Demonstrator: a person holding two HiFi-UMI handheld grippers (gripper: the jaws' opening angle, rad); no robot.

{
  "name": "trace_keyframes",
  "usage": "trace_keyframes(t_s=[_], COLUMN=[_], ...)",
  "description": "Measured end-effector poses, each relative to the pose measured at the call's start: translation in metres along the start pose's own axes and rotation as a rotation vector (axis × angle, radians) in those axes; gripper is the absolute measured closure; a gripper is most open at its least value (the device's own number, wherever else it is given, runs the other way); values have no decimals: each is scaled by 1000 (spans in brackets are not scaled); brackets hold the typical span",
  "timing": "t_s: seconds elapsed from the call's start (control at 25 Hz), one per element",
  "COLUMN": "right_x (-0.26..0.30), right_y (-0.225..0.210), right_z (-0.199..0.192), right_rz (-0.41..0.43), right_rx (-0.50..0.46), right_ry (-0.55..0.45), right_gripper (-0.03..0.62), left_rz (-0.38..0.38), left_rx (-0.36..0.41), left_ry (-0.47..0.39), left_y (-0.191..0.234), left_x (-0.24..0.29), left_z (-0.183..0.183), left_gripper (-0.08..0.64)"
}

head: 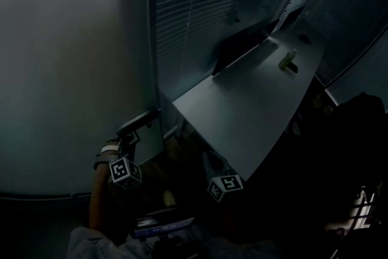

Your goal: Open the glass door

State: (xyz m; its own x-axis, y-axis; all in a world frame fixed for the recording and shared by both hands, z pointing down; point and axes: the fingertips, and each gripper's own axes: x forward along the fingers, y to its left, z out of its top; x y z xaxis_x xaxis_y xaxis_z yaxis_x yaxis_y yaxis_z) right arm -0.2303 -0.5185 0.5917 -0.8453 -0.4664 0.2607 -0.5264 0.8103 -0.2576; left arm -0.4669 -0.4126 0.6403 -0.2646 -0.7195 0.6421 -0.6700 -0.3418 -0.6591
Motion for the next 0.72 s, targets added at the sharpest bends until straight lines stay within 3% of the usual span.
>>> trace_keyframes(t_s=[0.72], right_x=[-37], right_y=[-7], right_z=[2], right_rz=[-42], right_rx=[-22], right_ry=[-26], right_gripper=[591], left_rz=[-21], left_rx=[2], left_ry=[-13], left_y=[-25], left_x=[-15], left_z=[10], left_gripper=[551])
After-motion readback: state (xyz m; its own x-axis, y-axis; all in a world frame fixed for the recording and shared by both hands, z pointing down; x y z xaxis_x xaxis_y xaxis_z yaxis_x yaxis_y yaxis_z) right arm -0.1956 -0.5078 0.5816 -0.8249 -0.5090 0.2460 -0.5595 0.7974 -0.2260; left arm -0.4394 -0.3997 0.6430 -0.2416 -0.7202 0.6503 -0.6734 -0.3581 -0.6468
